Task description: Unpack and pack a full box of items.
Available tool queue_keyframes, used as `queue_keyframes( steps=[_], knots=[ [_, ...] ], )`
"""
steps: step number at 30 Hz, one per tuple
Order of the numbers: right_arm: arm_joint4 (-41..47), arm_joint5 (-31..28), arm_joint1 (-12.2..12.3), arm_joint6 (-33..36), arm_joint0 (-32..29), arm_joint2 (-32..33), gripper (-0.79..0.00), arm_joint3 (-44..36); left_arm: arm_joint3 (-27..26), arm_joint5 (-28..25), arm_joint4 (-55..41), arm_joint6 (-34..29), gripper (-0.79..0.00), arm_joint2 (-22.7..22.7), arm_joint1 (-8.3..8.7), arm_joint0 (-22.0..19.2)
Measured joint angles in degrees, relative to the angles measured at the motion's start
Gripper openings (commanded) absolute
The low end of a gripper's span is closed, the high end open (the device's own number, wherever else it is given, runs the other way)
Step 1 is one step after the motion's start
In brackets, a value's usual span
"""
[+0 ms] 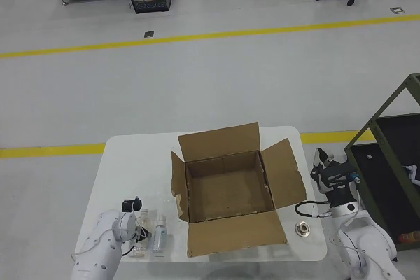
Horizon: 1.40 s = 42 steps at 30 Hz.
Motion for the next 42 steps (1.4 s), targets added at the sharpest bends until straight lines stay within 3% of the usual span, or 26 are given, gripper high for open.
queue_keyframes(
  steps=[13,14,15,17,18,19,23,29,38,40,42],
  knots=[
    [0.00,0.00,0.00,0.00,0.00,0.00,-0.785,0.00,4.74,-0.72,-0.99,1.86,-0.148,0.76,0.02,-2.19],
    [0.00,0.00,0.00,0.00,0.00,0.00,-0.785,0.00,5.01,-0.72,-1.00,1.93,-0.200,0.83,0.02,-2.32],
    [0.00,0.00,0.00,0.00,0.00,0.00,-0.785,0.00,5.34,-0.72,-0.99,2.03,-0.379,0.93,0.02,-2.49],
    [0.00,0.00,0.00,0.00,0.00,0.00,-0.785,0.00,5.77,-0.67,-0.96,2.14,-0.533,1.06,0.03,-2.72],
    [0.00,0.00,0.00,0.00,0.00,0.00,-0.785,0.00,5.95,-0.58,-0.94,2.24,-0.686,1.13,0.04,-2.85],
    [0.00,0.00,0.00,0.00,0.00,0.00,-0.785,0.00,5.98,-0.48,-0.86,2.37,-0.785,1.16,0.05,-2.93],
    [0.00,0.00,0.00,0.00,0.00,0.00,-0.785,0.00,4.27,-0.07,0.20,2.72,-0.785,1.18,0.23,-2.47],
    [0.11,0.03,-0.01,-0.01,0.02,-0.03,-0.785,0.00,-3.68,0.61,0.96,-0.24,-0.785,-0.59,0.94,0.69],
    [6.55,0.50,0.00,0.97,-0.25,4.21,-0.785,-1.24,-23.33,0.76,1.97,-8.82,-0.785,-4.04,2.10,8.20],
    [9.31,0.34,0.04,2.40,-0.57,6.19,-0.668,-1.36,-27.94,0.94,1.07,-10.14,-0.785,-4.83,2.23,9.73],
    [11.98,-0.72,0.16,4.97,-0.83,8.04,-0.628,-0.86,-32.11,0.98,0.08,-11.41,-0.785,-5.35,2.33,10.96]
  ],
)
